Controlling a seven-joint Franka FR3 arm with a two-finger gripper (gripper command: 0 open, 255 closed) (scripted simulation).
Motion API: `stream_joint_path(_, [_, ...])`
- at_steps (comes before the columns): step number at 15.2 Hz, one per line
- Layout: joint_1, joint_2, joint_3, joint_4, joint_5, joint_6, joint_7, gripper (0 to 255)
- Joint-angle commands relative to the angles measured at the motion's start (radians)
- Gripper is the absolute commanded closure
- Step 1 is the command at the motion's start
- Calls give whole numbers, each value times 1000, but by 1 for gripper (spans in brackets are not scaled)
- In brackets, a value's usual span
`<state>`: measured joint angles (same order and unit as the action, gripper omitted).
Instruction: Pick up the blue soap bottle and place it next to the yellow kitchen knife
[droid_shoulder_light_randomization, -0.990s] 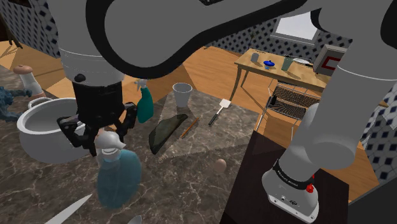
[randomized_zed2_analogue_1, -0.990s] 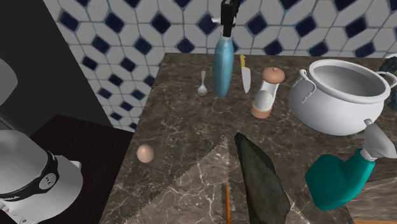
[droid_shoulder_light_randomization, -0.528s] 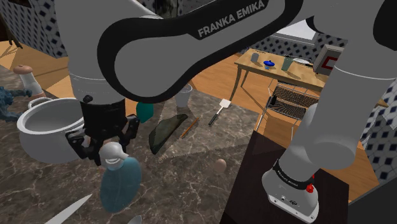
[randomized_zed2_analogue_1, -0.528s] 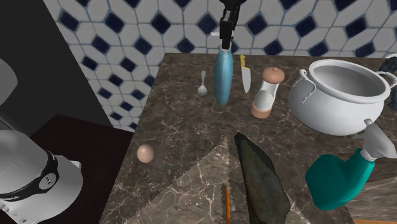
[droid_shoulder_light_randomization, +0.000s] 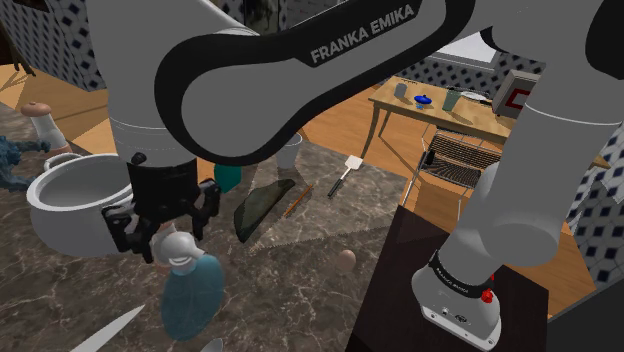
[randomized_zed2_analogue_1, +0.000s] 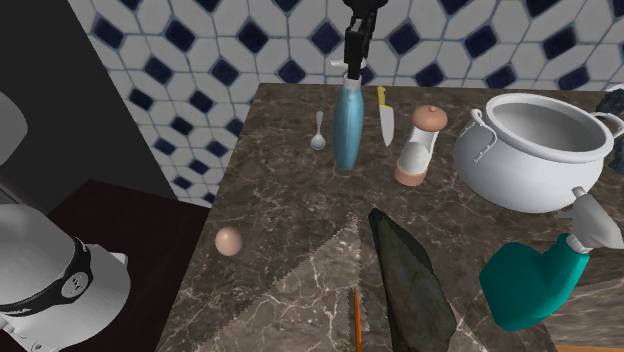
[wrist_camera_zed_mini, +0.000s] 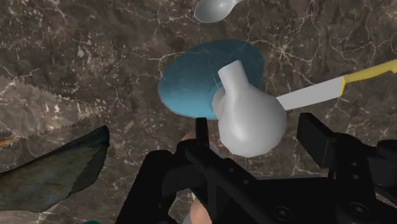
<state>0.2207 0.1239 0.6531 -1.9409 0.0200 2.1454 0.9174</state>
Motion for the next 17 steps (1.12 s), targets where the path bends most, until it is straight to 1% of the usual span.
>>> stream_joint_path(1, [0,0,0,0,0,0,0,0])
stream_joint_path(5, [0,0,0,0,0,0,0,0])
stream_joint_path(9, [-16,-57,-2,70,39,-117,-27,0])
stream_joint_path(17, [-16,-57,-2,70,39,-118,-27,0])
